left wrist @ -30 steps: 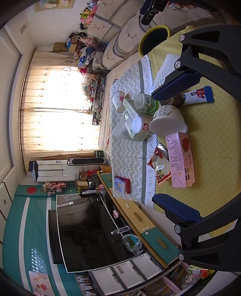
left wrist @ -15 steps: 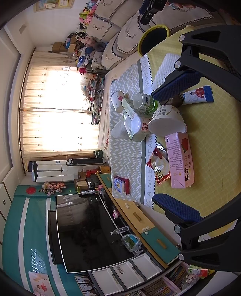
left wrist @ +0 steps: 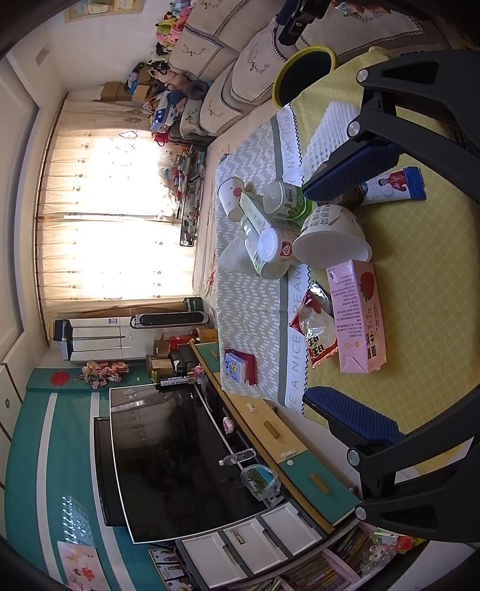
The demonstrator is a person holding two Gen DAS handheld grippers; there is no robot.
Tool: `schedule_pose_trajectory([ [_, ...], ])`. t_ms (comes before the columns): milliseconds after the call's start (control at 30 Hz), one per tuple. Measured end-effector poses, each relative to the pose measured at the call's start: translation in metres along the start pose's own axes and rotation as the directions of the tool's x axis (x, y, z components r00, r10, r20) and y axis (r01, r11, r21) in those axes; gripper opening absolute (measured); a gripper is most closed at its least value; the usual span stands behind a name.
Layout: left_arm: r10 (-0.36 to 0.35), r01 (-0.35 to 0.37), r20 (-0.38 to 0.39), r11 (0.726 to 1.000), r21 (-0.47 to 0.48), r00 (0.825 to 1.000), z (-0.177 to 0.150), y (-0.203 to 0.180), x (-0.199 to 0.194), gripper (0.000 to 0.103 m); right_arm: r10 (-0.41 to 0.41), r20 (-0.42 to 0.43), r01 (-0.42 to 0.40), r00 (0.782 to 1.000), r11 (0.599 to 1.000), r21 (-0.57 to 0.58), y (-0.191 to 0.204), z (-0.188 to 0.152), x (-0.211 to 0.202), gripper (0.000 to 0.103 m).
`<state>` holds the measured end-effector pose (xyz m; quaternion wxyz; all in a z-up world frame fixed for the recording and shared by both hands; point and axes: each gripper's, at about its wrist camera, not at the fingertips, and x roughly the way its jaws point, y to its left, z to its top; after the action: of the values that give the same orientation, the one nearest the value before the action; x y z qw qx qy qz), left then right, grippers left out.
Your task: Collect trash
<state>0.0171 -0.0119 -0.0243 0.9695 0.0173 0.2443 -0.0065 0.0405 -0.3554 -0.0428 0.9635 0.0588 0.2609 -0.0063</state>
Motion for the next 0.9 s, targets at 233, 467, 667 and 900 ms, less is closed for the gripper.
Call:
schedule_pose_trajectory([
  [233, 0.005, -0.005, -0.012, 1.0, -0.001, 1.0, 0.0, 0.002, 0.007, 0.099, 0.0, -0.006, 0.0, 1.0, 1.0, -0.001, -0.001, -0.001, 0.002, 0.097],
  [467, -0.012, 0.012, -0.008, 1.0, -0.002, 1.0, 0.021, 0.01, 0.027, 0.099, 0.015, -0.016, -0.016, 1.0, 1.0, -0.011, -0.001, 0.009, 0.02, 0.097],
  [667, -0.025, 0.025, 0.006, 1.0, -0.003, 1.0, 0.047, 0.015, 0.06, 0.099, 0.048, -0.05, -0.052, 0.998, 0.995, -0.09, 0.017, 0.032, 0.061, 0.097],
  [900, -0.042, 0.041, 0.035, 0.999, 0.03, 0.998, 0.089, 0.01, 0.109, 0.099, 0.122, -0.106, -0.134, 0.987, 0.984, -0.115, 0.03, 0.076, 0.129, 0.097],
])
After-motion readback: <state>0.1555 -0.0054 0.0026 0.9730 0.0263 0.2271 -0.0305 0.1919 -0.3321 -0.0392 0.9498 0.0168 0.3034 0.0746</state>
